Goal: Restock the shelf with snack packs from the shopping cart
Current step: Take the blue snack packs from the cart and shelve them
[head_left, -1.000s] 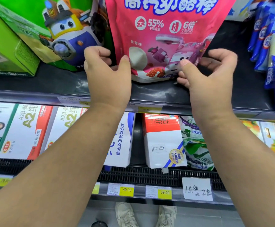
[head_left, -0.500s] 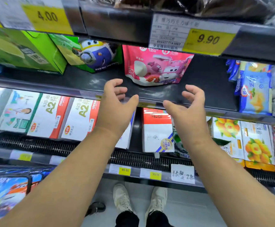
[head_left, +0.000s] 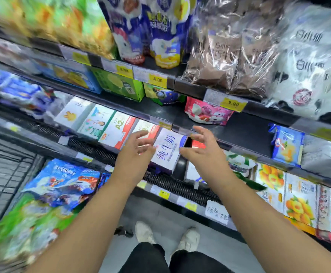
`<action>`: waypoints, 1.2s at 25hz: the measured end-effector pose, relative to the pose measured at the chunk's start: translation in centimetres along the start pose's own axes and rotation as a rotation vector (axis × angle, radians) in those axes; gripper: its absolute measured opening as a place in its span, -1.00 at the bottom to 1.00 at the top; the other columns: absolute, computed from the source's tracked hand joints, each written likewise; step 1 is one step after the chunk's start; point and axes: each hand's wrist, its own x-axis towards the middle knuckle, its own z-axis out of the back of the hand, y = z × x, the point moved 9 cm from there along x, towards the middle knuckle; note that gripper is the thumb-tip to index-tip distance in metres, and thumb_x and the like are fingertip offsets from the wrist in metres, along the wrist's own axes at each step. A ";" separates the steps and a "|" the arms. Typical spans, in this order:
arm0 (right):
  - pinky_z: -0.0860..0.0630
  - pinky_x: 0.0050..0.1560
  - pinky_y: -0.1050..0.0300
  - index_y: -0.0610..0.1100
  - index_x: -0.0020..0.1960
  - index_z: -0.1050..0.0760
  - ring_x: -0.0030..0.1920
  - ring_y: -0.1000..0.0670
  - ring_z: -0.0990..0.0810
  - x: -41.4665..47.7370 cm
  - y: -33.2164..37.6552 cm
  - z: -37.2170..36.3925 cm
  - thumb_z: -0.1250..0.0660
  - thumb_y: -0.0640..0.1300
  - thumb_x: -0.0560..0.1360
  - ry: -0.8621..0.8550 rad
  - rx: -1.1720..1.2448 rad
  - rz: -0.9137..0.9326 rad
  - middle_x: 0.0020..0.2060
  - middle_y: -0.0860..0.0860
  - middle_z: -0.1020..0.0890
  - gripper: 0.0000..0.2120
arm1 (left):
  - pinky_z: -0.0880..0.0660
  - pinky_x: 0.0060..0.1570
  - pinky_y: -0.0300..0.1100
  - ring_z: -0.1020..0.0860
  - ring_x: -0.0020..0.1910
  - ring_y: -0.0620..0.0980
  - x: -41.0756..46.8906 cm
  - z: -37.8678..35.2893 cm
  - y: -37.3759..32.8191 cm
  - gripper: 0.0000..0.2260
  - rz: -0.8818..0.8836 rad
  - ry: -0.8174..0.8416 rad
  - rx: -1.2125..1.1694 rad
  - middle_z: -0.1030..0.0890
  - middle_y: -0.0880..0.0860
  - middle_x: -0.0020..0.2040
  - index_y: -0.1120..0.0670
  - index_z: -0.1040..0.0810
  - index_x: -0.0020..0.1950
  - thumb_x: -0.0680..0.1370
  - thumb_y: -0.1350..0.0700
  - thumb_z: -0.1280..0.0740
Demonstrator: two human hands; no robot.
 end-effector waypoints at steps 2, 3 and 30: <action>-0.53 -0.17 0.37 0.18 0.34 -0.29 0.04 0.06 -0.63 -1.8 1.9 -2.0 -0.44 -0.17 0.50 0.077 -0.016 0.045 0.29 0.05 -0.45 -0.46 | -0.47 0.02 -0.36 -0.60 0.03 -0.14 -2.3 2.1 -1.2 -0.65 -0.027 -0.028 -0.018 -0.63 -0.07 0.09 -0.21 -0.46 0.11 0.57 0.26 -0.34; -0.57 -0.07 0.28 0.20 0.30 -0.30 0.10 0.03 -0.60 -2.8 2.7 -3.1 -0.44 -0.16 0.50 0.111 -0.026 0.063 0.28 0.04 -0.46 -0.48 | -0.47 -0.02 -0.41 -0.60 0.03 -0.14 -3.5 3.2 -1.7 -0.66 -0.035 -0.038 -0.025 -0.63 -0.06 0.10 -0.22 -0.46 0.11 0.57 0.25 -0.34; -0.53 -0.12 0.29 0.13 0.27 -0.38 0.10 -0.01 -0.63 -14.7 5.8 -31.0 -0.45 -0.22 0.48 0.296 -0.017 0.108 0.23 0.01 -0.50 -0.52 | -0.47 -0.13 -0.49 -0.59 -0.06 -0.26 -16.1 32.5 4.0 -0.69 -0.001 -0.120 0.038 -0.64 -0.04 0.13 -0.03 -0.48 0.33 0.60 0.19 -0.33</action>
